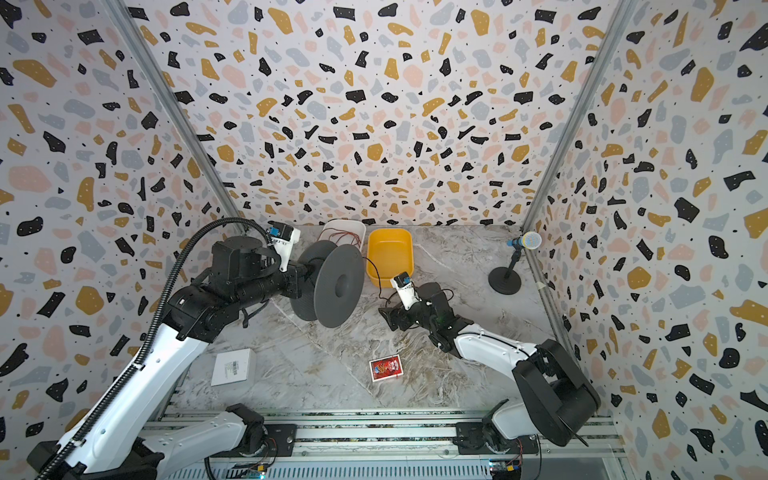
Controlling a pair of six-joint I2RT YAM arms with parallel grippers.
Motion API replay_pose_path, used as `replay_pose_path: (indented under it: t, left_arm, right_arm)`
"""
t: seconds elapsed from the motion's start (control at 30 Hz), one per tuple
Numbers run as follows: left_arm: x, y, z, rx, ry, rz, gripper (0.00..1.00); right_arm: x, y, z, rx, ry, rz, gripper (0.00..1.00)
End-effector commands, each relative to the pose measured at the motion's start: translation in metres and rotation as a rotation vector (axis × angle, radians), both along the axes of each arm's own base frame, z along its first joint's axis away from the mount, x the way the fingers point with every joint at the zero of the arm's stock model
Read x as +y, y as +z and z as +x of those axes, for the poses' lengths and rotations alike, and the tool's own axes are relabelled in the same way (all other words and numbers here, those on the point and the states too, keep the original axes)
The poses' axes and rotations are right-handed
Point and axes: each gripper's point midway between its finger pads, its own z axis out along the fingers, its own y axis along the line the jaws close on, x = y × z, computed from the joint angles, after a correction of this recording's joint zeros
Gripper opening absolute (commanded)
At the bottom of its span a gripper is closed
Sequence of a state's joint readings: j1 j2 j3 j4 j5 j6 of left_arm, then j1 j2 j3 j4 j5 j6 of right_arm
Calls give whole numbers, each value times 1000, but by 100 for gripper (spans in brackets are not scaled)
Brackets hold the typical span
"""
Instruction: Wrap the cables
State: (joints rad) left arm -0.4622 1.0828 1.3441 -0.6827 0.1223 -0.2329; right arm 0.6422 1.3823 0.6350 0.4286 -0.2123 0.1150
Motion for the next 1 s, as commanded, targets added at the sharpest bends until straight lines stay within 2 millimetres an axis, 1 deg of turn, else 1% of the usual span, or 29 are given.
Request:
replay_pose_path:
  t: [0.0, 0.07, 0.13, 0.23, 0.3, 0.43, 0.53, 0.6, 0.67, 0.73, 0.87, 0.97]
  left_arm:
    - [-5, 47, 0, -109, -21, -105, 0]
    - [-6, 49, -1, -107, -27, -111, 0]
    - [-5, 50, 0, -110, -17, -114, 0]
    - [-4, 50, 3, -104, -4, -127, 0]
    - [-6, 49, 3, -98, -11, -132, 0]
    - [-4, 46, 6, -94, 4, -136, 0]
    - [-6, 47, 6, -88, -8, -139, 0]
    - [-7, 49, 5, -87, -21, -141, 0]
    - [-8, 51, 5, -88, -31, -157, 0]
    - [-8, 51, 7, -83, -36, -170, 0]
    - [-6, 47, 14, -63, -34, -162, 0]
    - [-4, 53, 14, -73, -45, -191, 0]
  right_arm:
    - [-5, 38, 9, -138, -56, 94, 84]
    - [-10, 38, 8, -172, -72, 115, 81]
    - [-10, 37, 8, -197, -70, 125, 78]
    - [0, 35, 10, -223, -23, 114, 74]
    - [2, 33, 13, -241, -22, 125, 73]
    - [14, 33, 13, -272, 29, 169, 72]
    - [22, 28, 19, -284, 42, 185, 72]
    - [29, 28, 23, -286, 57, 201, 72]
    - [38, 29, 27, -289, 76, 219, 70]
    - [48, 29, 33, -286, 94, 230, 64]
    - [59, 28, 37, -281, 125, 253, 42]
    - [63, 26, 37, -275, 134, 261, 29]
